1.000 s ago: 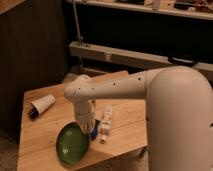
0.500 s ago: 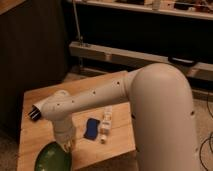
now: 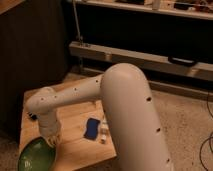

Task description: Drag the ceramic bowl in a circle

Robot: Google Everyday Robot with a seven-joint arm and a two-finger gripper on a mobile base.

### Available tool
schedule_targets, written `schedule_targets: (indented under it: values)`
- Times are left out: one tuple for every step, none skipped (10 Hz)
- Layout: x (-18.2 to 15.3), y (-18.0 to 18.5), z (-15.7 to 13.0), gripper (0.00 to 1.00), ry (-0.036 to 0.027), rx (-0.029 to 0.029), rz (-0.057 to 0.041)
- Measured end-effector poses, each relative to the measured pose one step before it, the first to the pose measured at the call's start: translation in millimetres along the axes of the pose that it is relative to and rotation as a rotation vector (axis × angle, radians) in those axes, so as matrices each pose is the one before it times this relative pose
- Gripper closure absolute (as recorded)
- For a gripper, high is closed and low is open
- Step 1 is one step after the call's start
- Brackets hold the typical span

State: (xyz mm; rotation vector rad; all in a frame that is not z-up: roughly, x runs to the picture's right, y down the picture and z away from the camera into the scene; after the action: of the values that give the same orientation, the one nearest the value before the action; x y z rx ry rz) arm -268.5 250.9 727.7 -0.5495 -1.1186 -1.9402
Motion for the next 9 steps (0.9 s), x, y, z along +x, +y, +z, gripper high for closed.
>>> schedule_targets:
  values:
    - [22.39,7.66,-3.42,0.94,-0.00159,0.02105,0.03061]
    - [25.90,10.37,-5.71,0.94,0.00265,0.01789,0.03357]
    - [21.75,8.84,-6.94,0.94,0.00793,0.01216,0.02849]
    - [36.68,24.32,-20.85,0.94,0.02722,0.01046,0.06086]
    - [15.52,17.84,-11.72,0.94,0.01741,-0.02024,0.03555]
    - [5.58,12.76,-4.03,0.94,0.00414,-0.02143,0.02051]
    - [1.79,14.75,-3.55,0.94,0.00354,-0.02437,0.01726]
    - [-5.43,18.15,-2.93,0.94,0.00324,-0.02644,0.02102]
    - [-8.39,20.85,-1.86,0.94,0.00141,-0.02292,0.02018]
